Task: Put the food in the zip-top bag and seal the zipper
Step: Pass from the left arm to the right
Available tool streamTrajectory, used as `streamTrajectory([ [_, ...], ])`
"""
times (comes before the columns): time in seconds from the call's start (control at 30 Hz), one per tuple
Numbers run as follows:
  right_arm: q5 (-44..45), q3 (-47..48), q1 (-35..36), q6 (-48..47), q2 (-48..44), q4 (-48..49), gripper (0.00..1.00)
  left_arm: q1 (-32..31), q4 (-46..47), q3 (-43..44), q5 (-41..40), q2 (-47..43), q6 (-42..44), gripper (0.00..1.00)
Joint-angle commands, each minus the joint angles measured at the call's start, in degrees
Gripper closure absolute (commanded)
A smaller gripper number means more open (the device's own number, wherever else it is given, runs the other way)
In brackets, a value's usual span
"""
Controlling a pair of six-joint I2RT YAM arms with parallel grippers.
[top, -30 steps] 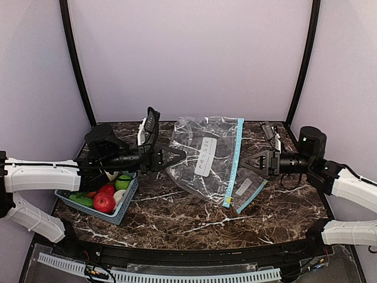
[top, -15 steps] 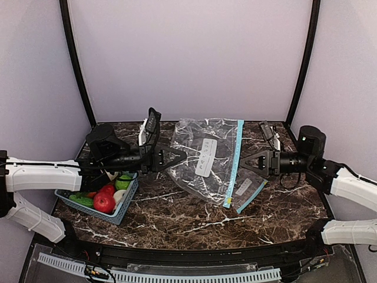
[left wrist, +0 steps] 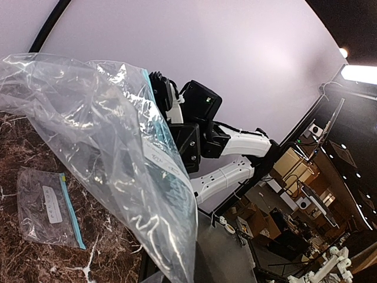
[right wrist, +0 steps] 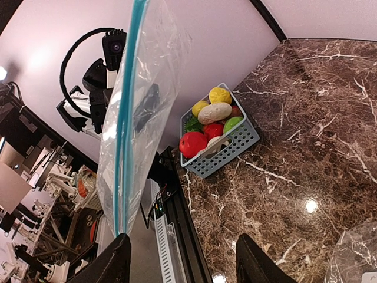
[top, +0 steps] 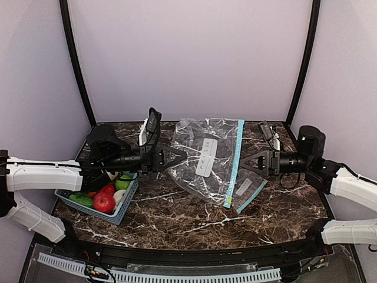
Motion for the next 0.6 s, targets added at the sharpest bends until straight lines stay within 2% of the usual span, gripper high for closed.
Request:
streamTrajectory([
  [0.0,-1.1,1.2,0.4,0.4,0.3,2.5,0.41,-0.1,2.1,0.3,1.2,0.3,-0.4,0.99],
  [0.57,-2.4,1.3,0.5,0.8,1.8,4.6,0.45,-0.1,4.2,0.5,2.2,2.3,-1.5,0.99],
])
